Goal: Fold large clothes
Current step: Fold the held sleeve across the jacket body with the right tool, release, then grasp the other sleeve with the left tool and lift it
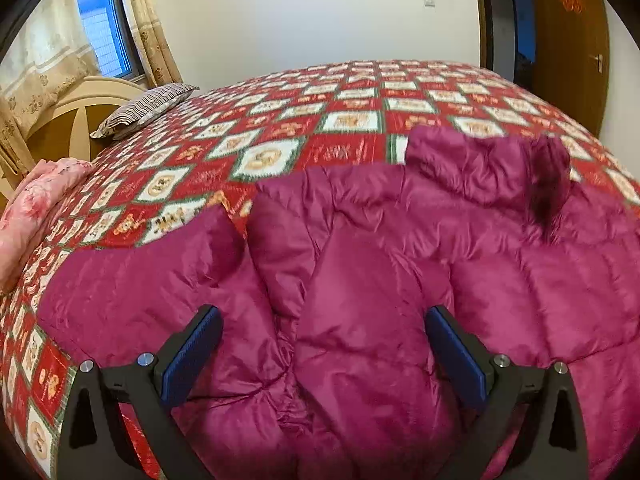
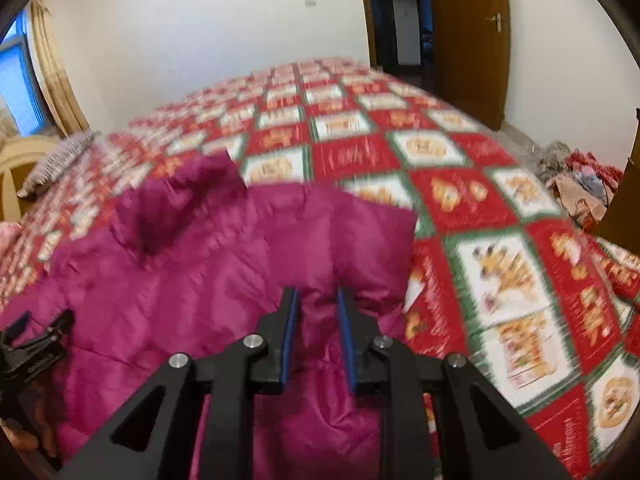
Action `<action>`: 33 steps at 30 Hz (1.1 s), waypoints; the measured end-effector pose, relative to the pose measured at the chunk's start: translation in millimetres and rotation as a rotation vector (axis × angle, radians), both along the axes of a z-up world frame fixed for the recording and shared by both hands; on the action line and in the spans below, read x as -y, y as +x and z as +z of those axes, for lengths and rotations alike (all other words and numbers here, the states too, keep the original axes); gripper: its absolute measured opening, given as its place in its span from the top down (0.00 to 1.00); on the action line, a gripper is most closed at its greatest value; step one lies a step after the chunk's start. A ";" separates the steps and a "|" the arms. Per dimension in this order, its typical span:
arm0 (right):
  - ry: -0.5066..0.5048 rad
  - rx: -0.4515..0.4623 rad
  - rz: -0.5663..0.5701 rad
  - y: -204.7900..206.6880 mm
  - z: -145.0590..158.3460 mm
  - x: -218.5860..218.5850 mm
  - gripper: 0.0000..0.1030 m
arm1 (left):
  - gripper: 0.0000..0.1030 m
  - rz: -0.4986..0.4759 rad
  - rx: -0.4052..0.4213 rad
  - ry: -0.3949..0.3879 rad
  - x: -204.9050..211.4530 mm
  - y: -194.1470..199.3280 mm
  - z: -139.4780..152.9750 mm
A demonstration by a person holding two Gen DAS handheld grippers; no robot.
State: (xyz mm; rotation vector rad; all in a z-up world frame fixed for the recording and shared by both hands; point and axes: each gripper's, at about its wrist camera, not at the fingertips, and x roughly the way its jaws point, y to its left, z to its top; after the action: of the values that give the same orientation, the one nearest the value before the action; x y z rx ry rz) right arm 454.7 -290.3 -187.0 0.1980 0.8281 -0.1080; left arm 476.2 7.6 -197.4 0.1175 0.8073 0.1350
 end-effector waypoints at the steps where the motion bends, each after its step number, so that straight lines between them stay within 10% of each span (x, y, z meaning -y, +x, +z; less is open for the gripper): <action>1: -0.002 -0.013 -0.005 0.4 -11.0 -0.2 0.76 | 0.01 -0.002 -0.008 0.000 1.1 1.0 -2.6; 10: -0.014 0.019 0.018 -6.2 -16.3 -6.6 0.56 | 0.01 -0.010 -0.049 -0.066 -4.0 8.8 -10.5; 14: -0.059 0.011 0.031 -4.2 -16.6 -15.1 0.51 | 0.01 0.046 0.038 -0.240 -47.1 -14.1 24.0; 17: -0.058 0.011 0.036 -4.5 -16.9 -15.1 0.49 | 0.01 0.148 0.109 -0.308 -103.3 -30.8 50.4; 21: -0.051 0.011 0.040 -3.7 -17.4 -14.3 0.48 | 0.01 0.362 0.169 -0.195 -187.9 -41.2 63.8; 26: -0.068 0.006 0.041 -3.1 -17.9 -16.1 0.47 | 0.01 0.713 0.082 -0.183 -301.3 -35.8 39.8; 33: -0.094 -0.003 0.040 -1.9 -18.6 -18.9 0.46 | 0.01 0.765 0.003 -0.318 -336.4 -19.9 -1.1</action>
State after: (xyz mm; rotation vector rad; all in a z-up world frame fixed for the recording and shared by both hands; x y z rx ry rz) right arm 452.9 -271.4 -205.6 0.0931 0.8272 -0.1096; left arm 456.2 344.0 -198.5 -0.5003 0.8274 0.7229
